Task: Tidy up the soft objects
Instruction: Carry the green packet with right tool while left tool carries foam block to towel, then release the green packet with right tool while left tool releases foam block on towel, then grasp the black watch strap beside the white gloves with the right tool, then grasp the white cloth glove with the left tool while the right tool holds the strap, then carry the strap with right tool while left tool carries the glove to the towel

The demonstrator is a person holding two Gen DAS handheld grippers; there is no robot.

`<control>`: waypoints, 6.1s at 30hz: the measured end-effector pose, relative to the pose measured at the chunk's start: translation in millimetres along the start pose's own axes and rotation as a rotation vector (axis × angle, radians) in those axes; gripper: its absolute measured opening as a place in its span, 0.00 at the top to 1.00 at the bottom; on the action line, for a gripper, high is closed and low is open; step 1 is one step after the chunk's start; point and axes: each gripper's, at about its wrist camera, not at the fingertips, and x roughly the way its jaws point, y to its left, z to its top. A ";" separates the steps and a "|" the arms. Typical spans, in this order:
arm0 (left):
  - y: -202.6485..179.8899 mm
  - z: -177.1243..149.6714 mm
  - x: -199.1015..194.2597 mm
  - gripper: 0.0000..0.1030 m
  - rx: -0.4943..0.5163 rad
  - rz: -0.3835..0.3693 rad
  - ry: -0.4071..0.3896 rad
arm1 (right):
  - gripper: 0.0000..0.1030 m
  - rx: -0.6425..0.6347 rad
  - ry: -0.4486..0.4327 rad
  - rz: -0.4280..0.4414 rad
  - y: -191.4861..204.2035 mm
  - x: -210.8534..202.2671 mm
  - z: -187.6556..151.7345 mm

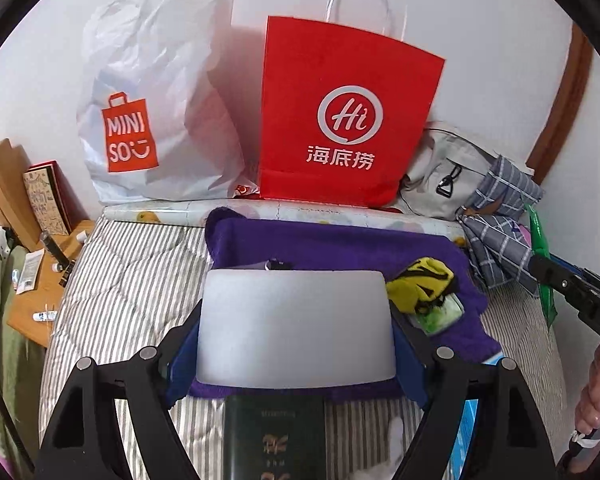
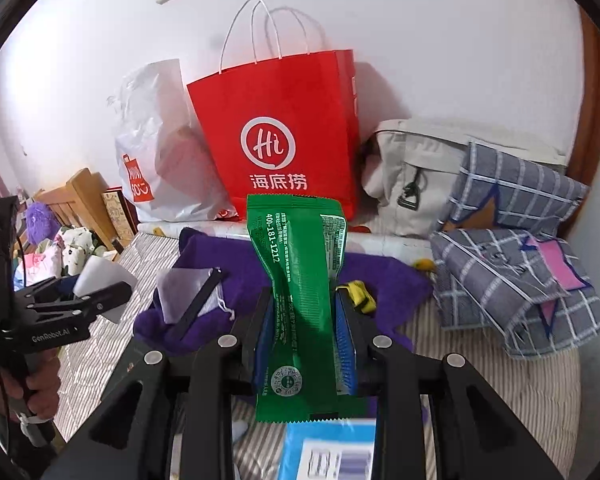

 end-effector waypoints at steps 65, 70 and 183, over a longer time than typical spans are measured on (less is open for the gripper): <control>-8.4 14.0 54.2 0.10 0.043 -0.057 0.083 | 0.55 -0.014 0.235 0.053 41.5 11.9 -97.4; 3.7 -14.6 20.4 0.10 0.037 -0.059 0.081 | 0.59 -0.029 0.231 0.064 67.6 -17.3 -138.3; -10.6 -166.7 -92.3 0.77 0.040 -0.125 0.039 | 0.80 0.035 0.062 -0.042 22.3 -113.1 -214.9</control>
